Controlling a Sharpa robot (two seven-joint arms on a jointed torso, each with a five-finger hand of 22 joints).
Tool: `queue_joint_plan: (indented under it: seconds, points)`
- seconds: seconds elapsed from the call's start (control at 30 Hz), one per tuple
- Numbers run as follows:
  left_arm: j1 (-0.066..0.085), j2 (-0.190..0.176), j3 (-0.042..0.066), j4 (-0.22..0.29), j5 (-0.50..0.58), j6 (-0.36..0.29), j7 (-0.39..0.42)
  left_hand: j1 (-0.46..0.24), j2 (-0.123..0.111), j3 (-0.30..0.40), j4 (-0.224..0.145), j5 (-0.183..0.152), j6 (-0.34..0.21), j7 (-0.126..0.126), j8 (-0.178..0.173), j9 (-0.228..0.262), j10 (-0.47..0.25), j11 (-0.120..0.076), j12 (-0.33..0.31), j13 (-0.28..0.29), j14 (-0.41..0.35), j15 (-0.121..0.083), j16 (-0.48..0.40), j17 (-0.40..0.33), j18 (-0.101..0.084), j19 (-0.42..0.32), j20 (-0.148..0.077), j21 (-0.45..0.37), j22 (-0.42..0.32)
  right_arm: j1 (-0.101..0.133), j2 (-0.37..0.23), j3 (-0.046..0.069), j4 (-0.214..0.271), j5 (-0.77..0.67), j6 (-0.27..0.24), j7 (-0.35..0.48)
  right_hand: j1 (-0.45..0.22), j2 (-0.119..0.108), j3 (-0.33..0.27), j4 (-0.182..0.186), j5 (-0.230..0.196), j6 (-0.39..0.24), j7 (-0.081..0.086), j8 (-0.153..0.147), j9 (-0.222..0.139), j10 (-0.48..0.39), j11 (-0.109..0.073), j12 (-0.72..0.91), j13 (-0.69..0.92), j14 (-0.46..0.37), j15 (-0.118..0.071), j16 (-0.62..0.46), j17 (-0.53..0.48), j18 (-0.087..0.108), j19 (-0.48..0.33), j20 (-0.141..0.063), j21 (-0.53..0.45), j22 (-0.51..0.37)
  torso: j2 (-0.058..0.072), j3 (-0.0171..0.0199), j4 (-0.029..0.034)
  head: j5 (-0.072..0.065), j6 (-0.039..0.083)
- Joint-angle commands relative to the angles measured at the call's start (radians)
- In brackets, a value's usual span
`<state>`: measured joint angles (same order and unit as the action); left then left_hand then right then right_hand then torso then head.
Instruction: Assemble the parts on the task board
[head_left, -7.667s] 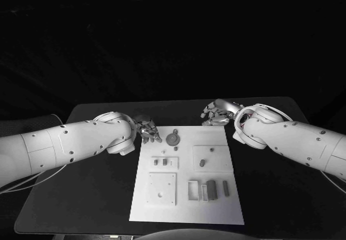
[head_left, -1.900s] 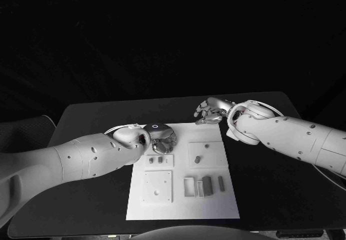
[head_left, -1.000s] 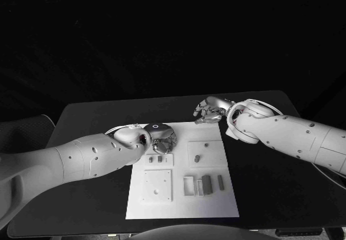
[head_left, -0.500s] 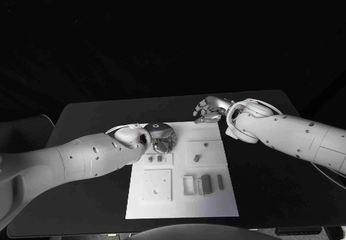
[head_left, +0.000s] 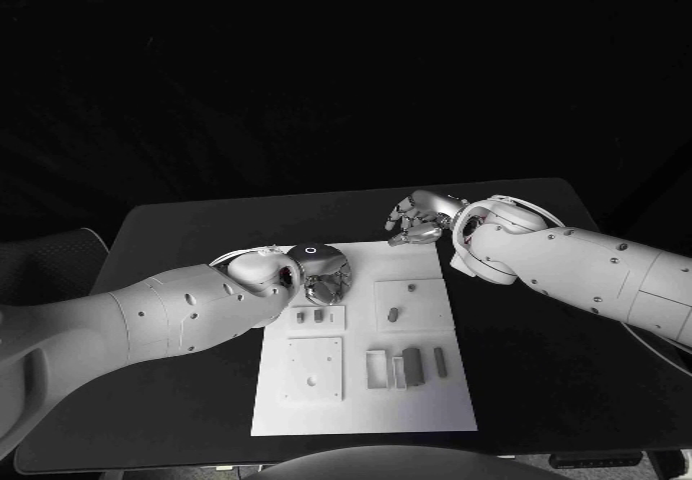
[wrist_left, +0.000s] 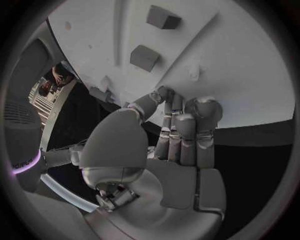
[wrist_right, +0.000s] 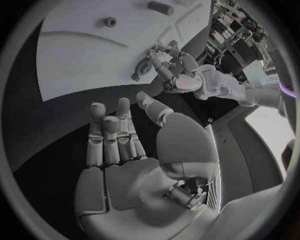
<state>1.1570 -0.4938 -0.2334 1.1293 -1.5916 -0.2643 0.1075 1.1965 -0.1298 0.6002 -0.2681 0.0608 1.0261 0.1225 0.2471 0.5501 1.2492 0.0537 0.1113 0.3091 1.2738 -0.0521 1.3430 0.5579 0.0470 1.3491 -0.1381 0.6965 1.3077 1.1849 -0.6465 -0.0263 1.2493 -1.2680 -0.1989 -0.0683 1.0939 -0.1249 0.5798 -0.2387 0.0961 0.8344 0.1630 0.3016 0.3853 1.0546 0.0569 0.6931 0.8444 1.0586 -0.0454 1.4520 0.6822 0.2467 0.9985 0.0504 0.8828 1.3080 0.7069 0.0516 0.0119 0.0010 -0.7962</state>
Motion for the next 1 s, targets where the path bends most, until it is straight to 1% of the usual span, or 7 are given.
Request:
queue_joint_plan:
  seconds: [0.03, 0.33, 0.57, 0.7, 0.87, 1.0]
  points:
    - [-0.006, -0.001, -0.004, -0.002, -0.014, 0.009, -0.009, 0.000, 0.011, 0.009, 0.000, 0.002, 0.011, -0.002, 0.005, 0.001, 0.009, 0.000, 0.005, 0.002, -0.002, -0.007, -0.004, -0.001, 0.137, 0.000, -0.007, -0.004, 0.018, 0.000, 0.001, 0.000, 0.001, 0.000, 0.013, 0.008, -0.004, 0.006, 0.000, 0.007, 0.003, 0.001, 0.005, 0.002, -0.001, -0.004, -0.001, 0.003, -0.001, 0.001, -0.006, -0.003, 0.002, 0.015, 0.000, -0.005, -0.001, 0.015, 0.000, -0.0002, 0.0001, 0.000, -0.001]
    - [-0.006, -0.004, -0.004, -0.001, -0.014, -0.011, -0.004, 0.006, 0.017, 0.022, 0.001, 0.004, 0.026, -0.008, 0.012, 0.002, 0.024, -0.005, 0.007, 0.008, -0.001, -0.012, -0.007, -0.002, 0.132, 0.000, -0.011, -0.004, 0.017, 0.000, 0.000, 0.000, 0.001, 0.000, 0.013, 0.008, -0.004, 0.006, 0.000, 0.007, 0.003, 0.001, 0.005, 0.003, -0.001, -0.004, -0.001, 0.003, -0.001, 0.001, -0.006, -0.003, 0.002, 0.015, 0.000, -0.005, -0.001, 0.015, 0.000, 0.0001, 0.0001, 0.001, -0.002]
    - [-0.006, -0.009, -0.004, 0.004, -0.007, -0.024, 0.001, 0.009, 0.019, 0.029, 0.003, 0.004, 0.029, -0.009, 0.014, 0.002, 0.027, -0.007, 0.006, 0.010, 0.000, -0.014, -0.008, -0.003, 0.130, 0.000, -0.012, -0.005, 0.017, 0.000, -0.001, 0.000, 0.003, 0.000, 0.012, 0.008, -0.005, 0.006, 0.000, 0.007, 0.003, 0.001, 0.005, 0.003, -0.001, -0.004, -0.002, 0.004, -0.001, 0.001, -0.006, -0.003, 0.002, 0.015, 0.000, -0.005, -0.001, 0.015, -0.001, 0.0008, 0.0001, 0.002, 0.000]
    - [-0.006, -0.014, -0.004, 0.008, -0.005, -0.028, 0.002, 0.009, 0.019, 0.032, 0.004, 0.004, 0.031, -0.010, 0.015, 0.002, 0.029, -0.007, 0.006, 0.011, 0.000, -0.014, -0.009, -0.004, 0.129, 0.001, -0.013, -0.005, 0.017, 0.000, -0.002, 0.000, 0.002, 0.000, 0.012, 0.008, -0.005, 0.006, 0.000, 0.007, 0.003, 0.001, 0.005, 0.003, -0.001, -0.004, -0.002, 0.004, -0.001, 0.001, -0.006, -0.003, 0.002, 0.015, 0.000, -0.005, -0.001, 0.015, -0.001, 0.0004, -0.0002, 0.002, 0.002]
    - [-0.006, -0.024, -0.004, 0.022, 0.001, -0.031, 0.003, 0.009, 0.018, 0.033, 0.005, 0.004, 0.032, -0.010, 0.015, 0.002, 0.030, -0.007, 0.006, 0.011, 0.001, -0.014, -0.009, -0.004, 0.129, 0.001, -0.014, -0.005, 0.017, 0.000, -0.003, 0.000, 0.003, 0.000, 0.012, 0.008, -0.005, 0.006, 0.000, 0.007, 0.003, 0.001, 0.005, 0.003, -0.001, -0.004, -0.002, 0.004, -0.001, 0.001, -0.006, -0.003, 0.002, 0.015, 0.000, -0.005, -0.001, 0.015, -0.001, 0.0001, 0.0003, 0.003, 0.002]
    - [-0.006, -0.040, -0.003, 0.044, 0.005, -0.032, 0.001, 0.008, 0.017, 0.033, 0.005, 0.004, 0.033, -0.010, 0.015, 0.002, 0.031, -0.008, 0.005, 0.012, 0.001, -0.015, -0.010, -0.004, 0.128, 0.001, -0.014, -0.005, 0.017, 0.000, -0.004, 0.000, 0.003, 0.000, 0.012, 0.009, -0.005, 0.006, 0.000, 0.007, 0.003, 0.001, 0.005, 0.003, -0.001, -0.004, -0.002, 0.004, -0.001, 0.001, -0.006, -0.003, 0.002, 0.015, 0.000, -0.005, -0.001, 0.015, -0.001, 0.0000, 0.0009, 0.003, 0.003]
